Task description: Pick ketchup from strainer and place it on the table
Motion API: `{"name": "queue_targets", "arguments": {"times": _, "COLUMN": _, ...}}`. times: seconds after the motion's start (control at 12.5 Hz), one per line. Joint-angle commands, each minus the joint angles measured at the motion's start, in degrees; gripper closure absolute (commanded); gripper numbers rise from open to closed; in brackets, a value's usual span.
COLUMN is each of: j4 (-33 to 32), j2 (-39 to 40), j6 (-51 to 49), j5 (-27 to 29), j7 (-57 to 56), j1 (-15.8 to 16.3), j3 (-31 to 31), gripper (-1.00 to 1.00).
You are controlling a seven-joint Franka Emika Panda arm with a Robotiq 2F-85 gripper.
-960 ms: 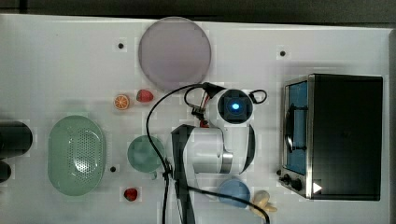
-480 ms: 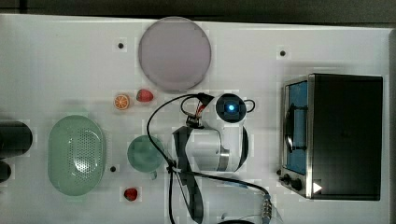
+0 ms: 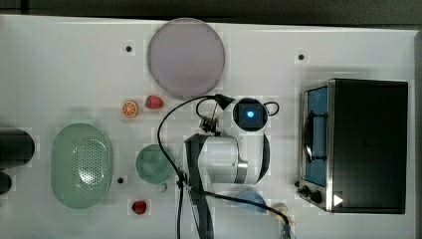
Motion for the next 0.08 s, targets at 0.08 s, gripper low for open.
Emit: {"name": "queue_targets", "arguments": {"times": 0.08, "j4": 9.4, "j2": -9.0, "j6": -6.1, "j5": 0.1, "j7": -0.2, "j1": 0.0, "j3": 1.2, "gripper": -1.00}}
